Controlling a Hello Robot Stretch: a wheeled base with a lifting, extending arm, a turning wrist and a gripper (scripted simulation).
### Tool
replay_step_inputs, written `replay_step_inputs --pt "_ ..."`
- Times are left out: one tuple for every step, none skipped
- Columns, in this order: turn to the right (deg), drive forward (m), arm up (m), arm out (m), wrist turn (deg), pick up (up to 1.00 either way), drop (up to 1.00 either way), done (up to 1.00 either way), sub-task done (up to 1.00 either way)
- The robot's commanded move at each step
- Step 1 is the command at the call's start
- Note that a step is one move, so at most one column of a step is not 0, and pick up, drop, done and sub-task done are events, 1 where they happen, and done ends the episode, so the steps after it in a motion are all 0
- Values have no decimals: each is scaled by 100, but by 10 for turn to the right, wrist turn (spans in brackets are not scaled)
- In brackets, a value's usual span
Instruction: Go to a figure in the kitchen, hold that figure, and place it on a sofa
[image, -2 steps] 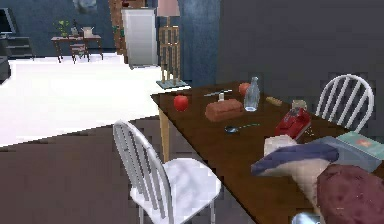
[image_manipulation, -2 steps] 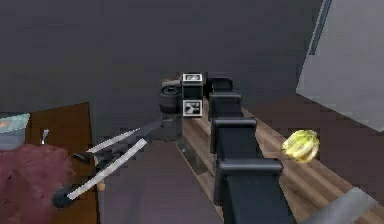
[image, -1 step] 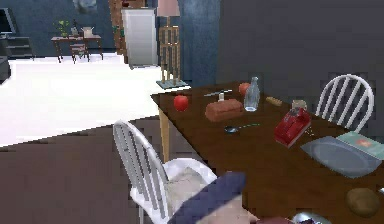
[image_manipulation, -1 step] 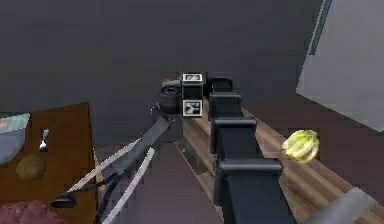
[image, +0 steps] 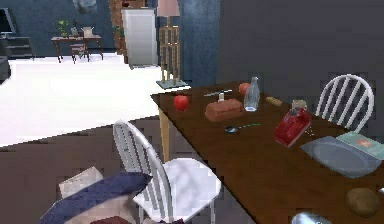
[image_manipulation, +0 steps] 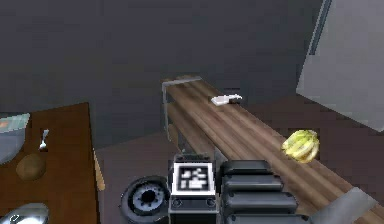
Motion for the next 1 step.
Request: replay_step_inputs --pt "-450 0 0 0 0 0 0 0 0"
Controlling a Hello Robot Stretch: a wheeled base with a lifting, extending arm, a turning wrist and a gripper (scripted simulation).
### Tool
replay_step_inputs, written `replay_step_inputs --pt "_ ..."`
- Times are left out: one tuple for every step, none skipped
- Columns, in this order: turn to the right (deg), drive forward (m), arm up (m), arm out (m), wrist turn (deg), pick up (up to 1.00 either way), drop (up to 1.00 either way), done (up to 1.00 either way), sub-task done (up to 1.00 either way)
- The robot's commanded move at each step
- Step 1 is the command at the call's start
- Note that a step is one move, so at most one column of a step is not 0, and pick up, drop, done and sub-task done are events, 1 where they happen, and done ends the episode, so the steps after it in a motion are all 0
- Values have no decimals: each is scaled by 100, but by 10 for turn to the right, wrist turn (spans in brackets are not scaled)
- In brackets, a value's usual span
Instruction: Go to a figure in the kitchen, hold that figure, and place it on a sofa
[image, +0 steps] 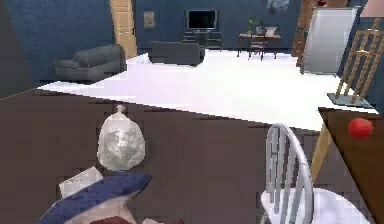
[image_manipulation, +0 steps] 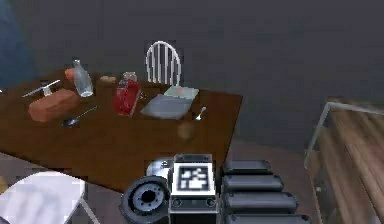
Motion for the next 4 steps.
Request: replay_step_inputs --pt "-450 0 0 0 0 0 0 0 0" --pt "-450 0 0 0 0 0 0 0 0" --pt "0 15 0 0 0 0 0 0 0" --pt "420 0 0 0 0 0 0 0 0"
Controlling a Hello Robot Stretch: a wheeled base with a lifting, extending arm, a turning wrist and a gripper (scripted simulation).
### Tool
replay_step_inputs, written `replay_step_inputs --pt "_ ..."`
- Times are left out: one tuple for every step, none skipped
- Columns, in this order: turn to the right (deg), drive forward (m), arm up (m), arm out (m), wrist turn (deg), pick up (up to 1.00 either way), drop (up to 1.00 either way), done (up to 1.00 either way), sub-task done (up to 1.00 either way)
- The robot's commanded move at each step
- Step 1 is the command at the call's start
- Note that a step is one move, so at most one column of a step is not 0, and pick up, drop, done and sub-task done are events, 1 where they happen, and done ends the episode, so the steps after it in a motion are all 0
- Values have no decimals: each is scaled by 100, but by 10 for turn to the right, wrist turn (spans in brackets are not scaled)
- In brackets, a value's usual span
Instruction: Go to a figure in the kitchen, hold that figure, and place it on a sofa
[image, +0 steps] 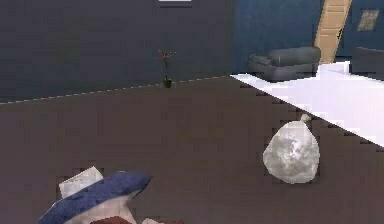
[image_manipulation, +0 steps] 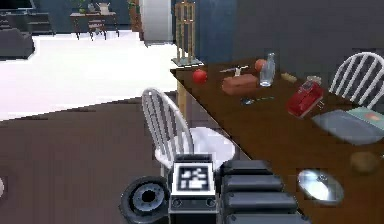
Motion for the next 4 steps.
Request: replay_step_inputs --pt "0 100 0 0 0 0 0 0 0" --pt "30 0 0 0 0 0 0 0 0" --pt "0 80 0 0 0 0 0 0 0" --pt "150 0 0 0 0 0 0 0 0"
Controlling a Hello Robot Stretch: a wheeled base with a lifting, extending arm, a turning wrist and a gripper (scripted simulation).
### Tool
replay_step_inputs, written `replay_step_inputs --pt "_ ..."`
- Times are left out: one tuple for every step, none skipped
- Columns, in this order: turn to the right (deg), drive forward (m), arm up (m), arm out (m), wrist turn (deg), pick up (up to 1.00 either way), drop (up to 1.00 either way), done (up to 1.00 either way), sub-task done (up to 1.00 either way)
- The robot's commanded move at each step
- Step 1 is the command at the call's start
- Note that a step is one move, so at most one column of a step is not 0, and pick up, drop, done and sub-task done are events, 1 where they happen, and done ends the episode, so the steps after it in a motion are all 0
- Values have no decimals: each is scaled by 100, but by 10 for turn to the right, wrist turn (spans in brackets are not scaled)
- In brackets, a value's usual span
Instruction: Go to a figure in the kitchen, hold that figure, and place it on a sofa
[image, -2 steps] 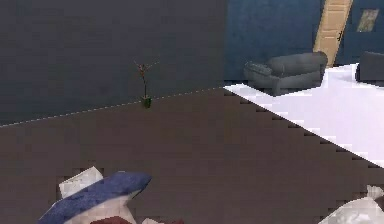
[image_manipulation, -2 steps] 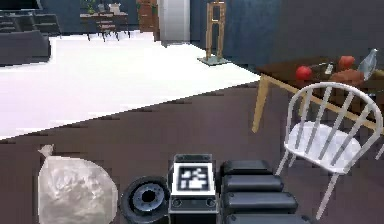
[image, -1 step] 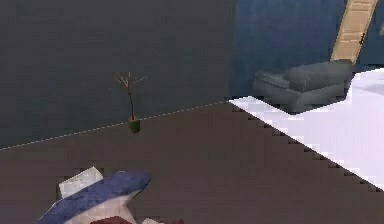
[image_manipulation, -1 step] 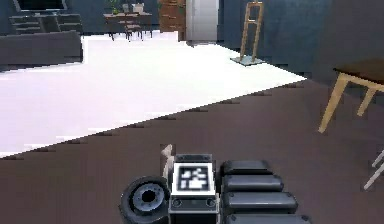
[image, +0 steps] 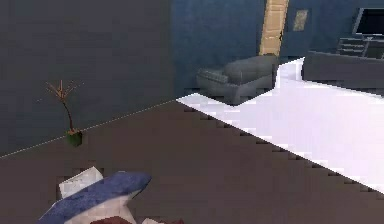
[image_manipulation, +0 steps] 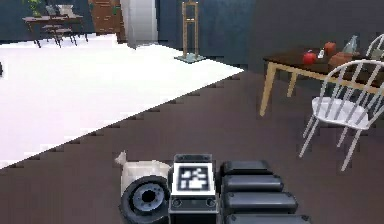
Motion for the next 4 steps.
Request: replay_step_inputs --pt "0 45 0 0 0 0 0 0 0" --pt "390 0 0 0 0 0 0 0 0" --pt "0 100 0 0 0 0 0 0 0" --pt "0 100 0 0 0 0 0 0 0"
